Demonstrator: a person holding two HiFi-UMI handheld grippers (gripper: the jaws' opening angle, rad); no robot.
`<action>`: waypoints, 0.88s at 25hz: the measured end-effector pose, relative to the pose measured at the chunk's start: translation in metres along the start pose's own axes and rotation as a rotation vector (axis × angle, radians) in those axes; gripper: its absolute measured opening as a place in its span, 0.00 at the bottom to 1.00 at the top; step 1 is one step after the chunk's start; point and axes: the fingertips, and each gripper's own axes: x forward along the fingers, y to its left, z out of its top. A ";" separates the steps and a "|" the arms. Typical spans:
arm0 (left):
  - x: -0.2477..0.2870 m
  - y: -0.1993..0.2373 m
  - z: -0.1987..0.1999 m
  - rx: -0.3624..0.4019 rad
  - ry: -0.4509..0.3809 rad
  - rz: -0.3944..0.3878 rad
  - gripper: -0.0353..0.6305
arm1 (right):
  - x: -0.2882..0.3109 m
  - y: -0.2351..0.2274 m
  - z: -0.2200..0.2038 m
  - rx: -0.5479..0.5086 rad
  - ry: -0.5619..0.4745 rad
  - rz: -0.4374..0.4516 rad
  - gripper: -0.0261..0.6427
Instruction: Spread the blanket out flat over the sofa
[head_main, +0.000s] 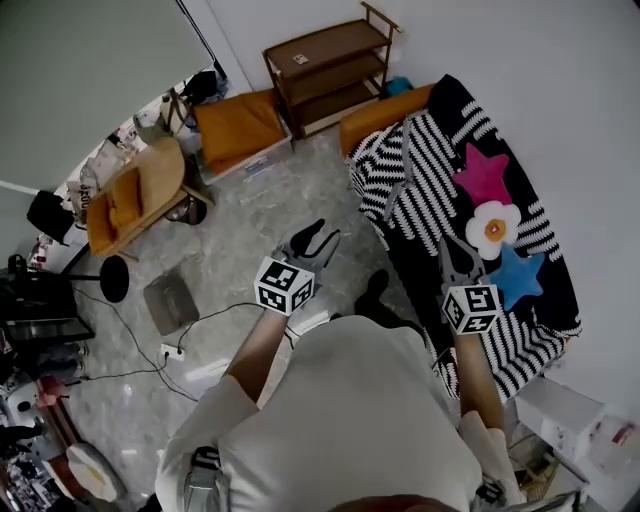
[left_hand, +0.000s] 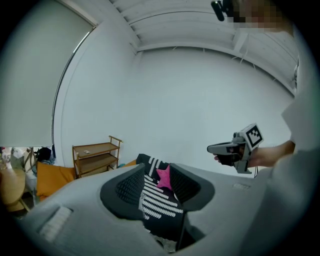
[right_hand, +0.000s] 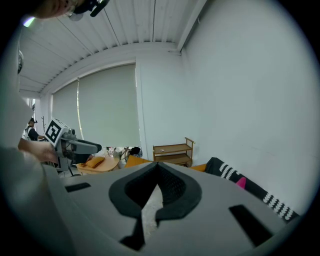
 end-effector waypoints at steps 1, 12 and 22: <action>0.008 0.004 0.002 -0.004 0.000 0.000 0.29 | 0.008 -0.006 0.002 0.001 0.003 0.004 0.05; 0.112 0.021 0.021 -0.004 0.055 -0.001 0.29 | 0.078 -0.090 0.016 0.012 0.033 0.043 0.05; 0.191 0.014 0.031 -0.015 0.081 -0.011 0.30 | 0.118 -0.156 0.010 0.062 0.049 0.070 0.05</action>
